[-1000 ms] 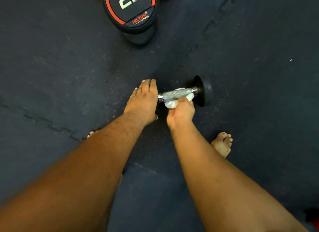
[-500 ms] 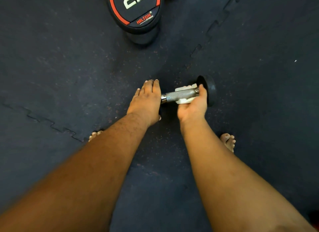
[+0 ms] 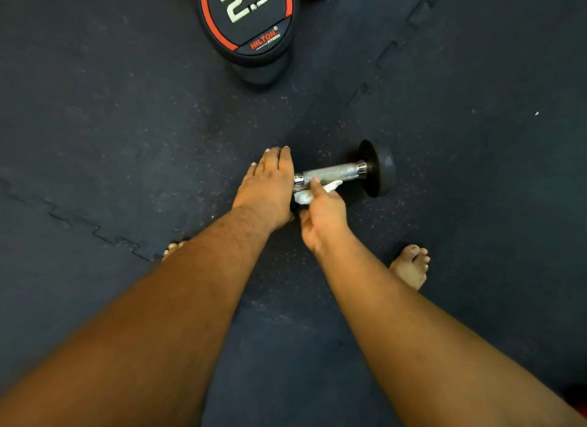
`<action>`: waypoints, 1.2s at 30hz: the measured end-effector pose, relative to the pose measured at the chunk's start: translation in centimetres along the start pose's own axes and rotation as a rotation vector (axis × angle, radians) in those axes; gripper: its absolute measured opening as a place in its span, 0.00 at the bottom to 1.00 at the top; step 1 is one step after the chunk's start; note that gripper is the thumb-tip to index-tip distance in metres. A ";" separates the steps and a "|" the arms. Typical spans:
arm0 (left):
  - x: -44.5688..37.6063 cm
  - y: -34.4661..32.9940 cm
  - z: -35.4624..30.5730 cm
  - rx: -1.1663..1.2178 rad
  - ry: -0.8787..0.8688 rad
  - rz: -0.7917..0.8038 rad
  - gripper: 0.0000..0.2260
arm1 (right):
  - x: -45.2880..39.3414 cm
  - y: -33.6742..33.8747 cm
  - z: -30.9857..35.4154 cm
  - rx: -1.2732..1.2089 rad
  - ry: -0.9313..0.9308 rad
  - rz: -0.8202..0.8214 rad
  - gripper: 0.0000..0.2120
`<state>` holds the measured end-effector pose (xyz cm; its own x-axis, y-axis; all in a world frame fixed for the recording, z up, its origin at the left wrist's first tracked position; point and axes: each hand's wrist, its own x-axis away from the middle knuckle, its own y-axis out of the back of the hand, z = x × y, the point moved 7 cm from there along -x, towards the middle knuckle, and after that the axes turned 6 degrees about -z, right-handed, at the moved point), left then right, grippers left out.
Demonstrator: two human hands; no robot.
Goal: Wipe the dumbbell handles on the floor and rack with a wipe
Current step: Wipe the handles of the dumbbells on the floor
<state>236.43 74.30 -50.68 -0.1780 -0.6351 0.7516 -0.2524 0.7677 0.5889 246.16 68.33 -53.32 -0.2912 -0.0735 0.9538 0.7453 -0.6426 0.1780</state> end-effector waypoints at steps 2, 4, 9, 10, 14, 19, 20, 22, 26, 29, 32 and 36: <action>0.0 0.0 0.0 0.007 0.001 -0.003 0.55 | 0.6 1.3 0.3 0.215 0.095 -0.045 0.08; -0.1 -0.1 0.0 0.013 0.005 -0.015 0.55 | 2.1 2.0 2.2 0.457 0.311 -0.034 0.09; 0.1 -0.1 0.1 0.032 0.006 0.015 0.59 | 3.7 -1.6 8.3 1.135 1.114 0.130 0.23; 0.1 -0.1 0.2 0.045 0.007 0.026 0.59 | 2.4 -2.5 8.0 1.337 1.149 0.208 0.26; -0.4 0.6 0.4 0.097 0.028 0.067 0.59 | 0.5 -2.2 4.1 2.015 1.363 0.406 0.33; -0.8 1.1 0.3 0.096 0.048 0.087 0.59 | 0.3 0.5 4.6 2.276 1.517 0.206 0.35; -0.9 1.1 0.4 0.088 0.053 0.089 0.60 | 0.0 -0.4 5.1 2.250 1.492 0.145 0.31; -1.1 1.1 0.4 0.074 0.062 0.100 0.60 | -0.7 -2.9 6.5 2.185 1.365 0.117 0.20; -1.0 1.4 0.3 0.052 0.042 0.109 0.60 | -1.7 -3.4 7.8 2.166 1.202 0.157 0.19; -0.7 1.3 0.1 0.039 0.034 0.080 0.59 | -0.6 0.1 7.8 2.125 1.331 -0.088 0.25; -0.5 1.0 0.1 0.046 0.035 0.059 0.59 | 0.5 -0.3 4.6 2.155 1.355 -0.037 0.30; -0.9 1.5 0.4 0.039 0.028 0.071 0.62 | 1.2 -2.0 2.4 2.160 1.502 0.201 0.31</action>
<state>235.86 75.95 -50.59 -0.1702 -0.5758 0.7997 -0.2772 0.8067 0.5219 245.73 71.40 -51.92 0.4735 -0.7335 0.4876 -0.1578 0.4740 0.8663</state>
